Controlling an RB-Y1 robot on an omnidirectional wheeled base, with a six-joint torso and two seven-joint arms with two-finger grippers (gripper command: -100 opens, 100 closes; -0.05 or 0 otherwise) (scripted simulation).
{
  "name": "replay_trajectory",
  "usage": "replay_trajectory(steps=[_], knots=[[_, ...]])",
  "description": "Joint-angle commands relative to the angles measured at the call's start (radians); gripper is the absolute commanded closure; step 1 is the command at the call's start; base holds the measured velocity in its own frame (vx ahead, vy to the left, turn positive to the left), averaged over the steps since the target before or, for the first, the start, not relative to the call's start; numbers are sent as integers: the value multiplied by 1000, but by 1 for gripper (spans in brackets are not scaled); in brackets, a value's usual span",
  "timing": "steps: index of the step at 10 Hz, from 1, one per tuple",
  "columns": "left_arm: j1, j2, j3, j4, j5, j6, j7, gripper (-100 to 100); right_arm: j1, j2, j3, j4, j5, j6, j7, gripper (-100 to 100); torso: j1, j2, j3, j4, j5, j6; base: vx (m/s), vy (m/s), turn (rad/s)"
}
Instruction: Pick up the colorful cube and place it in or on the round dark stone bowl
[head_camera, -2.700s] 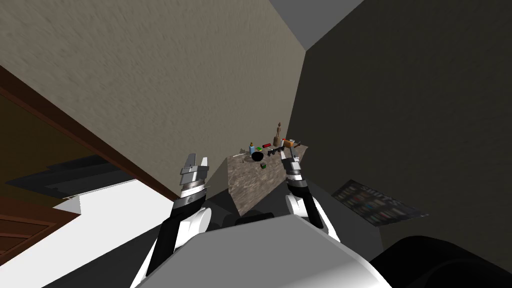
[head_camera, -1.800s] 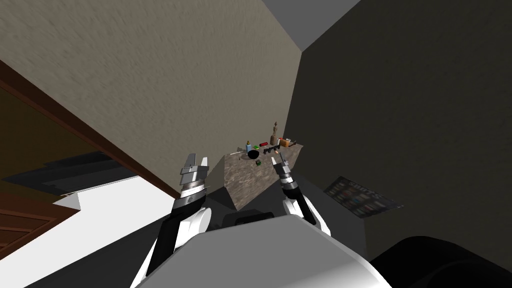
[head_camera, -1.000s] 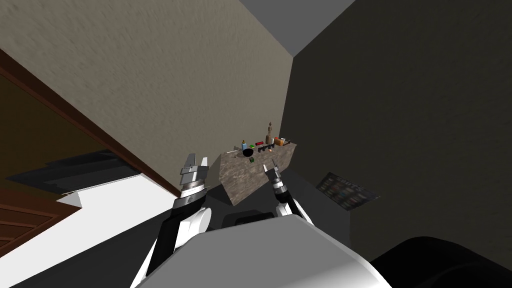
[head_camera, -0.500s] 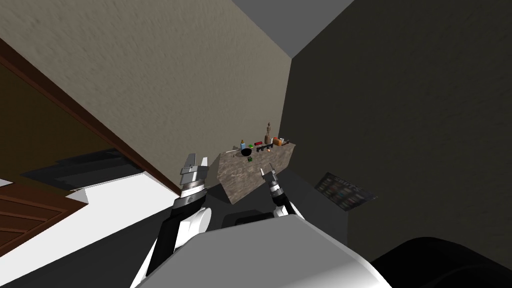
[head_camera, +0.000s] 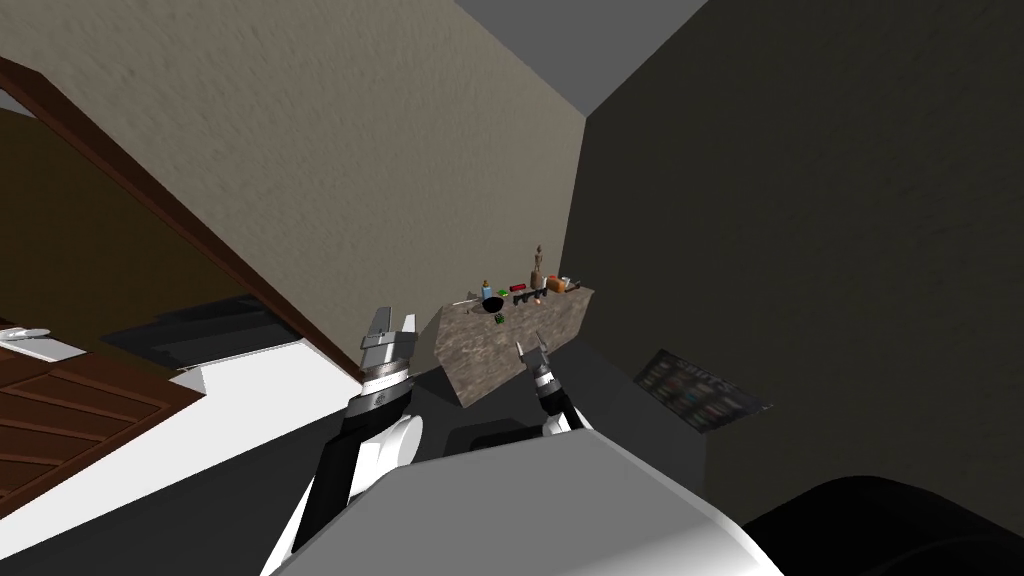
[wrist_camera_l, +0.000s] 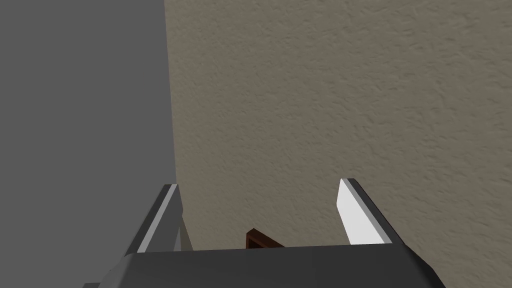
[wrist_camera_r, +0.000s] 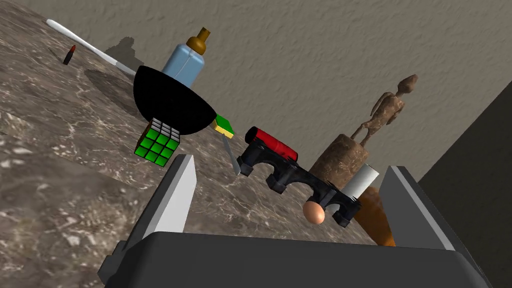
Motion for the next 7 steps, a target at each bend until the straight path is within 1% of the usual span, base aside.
replay_trajectory(steps=[1, 2, 4, 7], knots=[[0, 0, 0, 0, 0, 0, 0, 0, -24, 6, 15, 50, -43, -14, -46, -100, 0, 0, 0, 0, 0, 0, 36, -55, 137], [0, 0, 0, 0, 0, 0, 0, 0, -24, 6, 15, 56, -43, -14, -46, -100, 0, -1, -1, 0, 0, 0, 33, -42, 48], [0, 0, 0, 0, 0, 0, 0, 0, -53, 16, 32, 117, -104, -25, -99, -100, 1, -2, -1, 0, 0, 0, 59, -32, 121], [0, 0, 0, 0, 0, 0, 0, 0, -99, 36, 49, 205, -194, -40, -173, -100, 1, -6, -3, -1, 0, 0, 106, -39, 181]])
